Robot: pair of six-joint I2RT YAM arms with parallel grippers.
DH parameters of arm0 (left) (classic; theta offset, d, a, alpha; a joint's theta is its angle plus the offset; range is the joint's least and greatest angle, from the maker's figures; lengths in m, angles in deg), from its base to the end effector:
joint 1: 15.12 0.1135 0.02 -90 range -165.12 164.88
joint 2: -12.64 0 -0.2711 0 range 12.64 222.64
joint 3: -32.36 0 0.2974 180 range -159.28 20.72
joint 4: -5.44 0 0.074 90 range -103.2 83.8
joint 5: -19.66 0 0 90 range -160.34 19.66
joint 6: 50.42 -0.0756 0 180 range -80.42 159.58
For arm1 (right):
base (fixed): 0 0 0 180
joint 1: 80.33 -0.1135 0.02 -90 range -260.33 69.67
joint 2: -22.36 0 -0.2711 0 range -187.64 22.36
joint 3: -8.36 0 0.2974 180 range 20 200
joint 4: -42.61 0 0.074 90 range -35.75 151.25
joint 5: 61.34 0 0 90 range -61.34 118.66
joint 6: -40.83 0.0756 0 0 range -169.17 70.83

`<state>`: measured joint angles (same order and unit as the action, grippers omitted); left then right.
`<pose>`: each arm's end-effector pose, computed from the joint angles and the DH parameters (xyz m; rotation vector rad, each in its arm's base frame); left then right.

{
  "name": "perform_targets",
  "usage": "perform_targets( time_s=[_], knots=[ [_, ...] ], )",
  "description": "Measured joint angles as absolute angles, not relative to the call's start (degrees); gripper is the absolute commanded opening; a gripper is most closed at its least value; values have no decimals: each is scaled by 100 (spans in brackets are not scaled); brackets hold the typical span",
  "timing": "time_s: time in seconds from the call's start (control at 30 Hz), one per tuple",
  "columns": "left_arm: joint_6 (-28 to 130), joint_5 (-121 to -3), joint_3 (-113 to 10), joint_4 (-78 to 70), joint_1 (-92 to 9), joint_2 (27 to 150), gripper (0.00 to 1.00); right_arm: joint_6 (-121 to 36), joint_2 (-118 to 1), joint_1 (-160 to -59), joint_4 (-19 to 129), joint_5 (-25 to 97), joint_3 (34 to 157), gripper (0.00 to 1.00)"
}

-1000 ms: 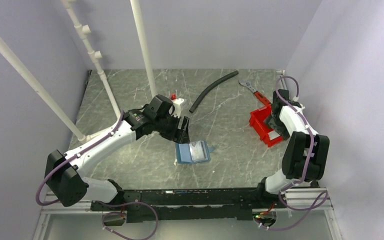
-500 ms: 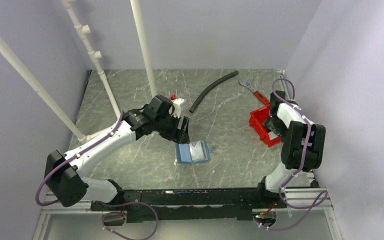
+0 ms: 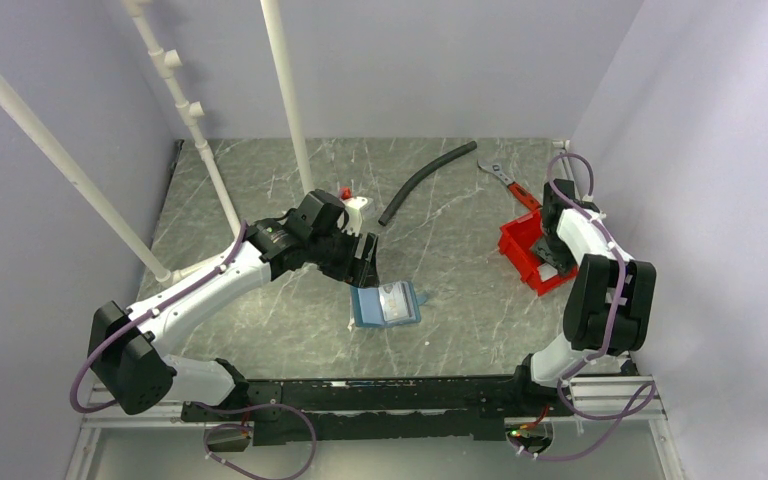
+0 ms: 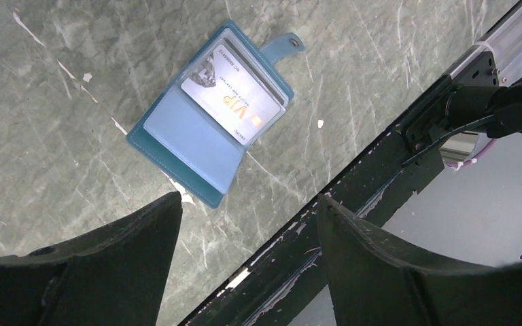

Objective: Put the credit cards into the card holder
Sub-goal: Pick up the credit card from the storage box.

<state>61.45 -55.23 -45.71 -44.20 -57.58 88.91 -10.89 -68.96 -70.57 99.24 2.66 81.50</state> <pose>0.2461 -0.2519 0.2772 0.5808 2.4721 -0.8052 0.3354 -0.0913 0.1547 1.1878 2.4590 -0.5211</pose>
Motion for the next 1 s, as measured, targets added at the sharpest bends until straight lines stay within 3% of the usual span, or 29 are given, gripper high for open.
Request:
perform_targets(
  time_s=[0.13, 1.0],
  knots=[
    [6145, -5523, -4571, -4420, -5758, 8885, 77, -1126, -6857, -7057, 9924, 318, 8150, 46],
    [6130, -5520, -4519, -4418, -5758, 8885, 77, -1277, -6846, -7057, 10259, 323, 8327, 20]
  ],
)
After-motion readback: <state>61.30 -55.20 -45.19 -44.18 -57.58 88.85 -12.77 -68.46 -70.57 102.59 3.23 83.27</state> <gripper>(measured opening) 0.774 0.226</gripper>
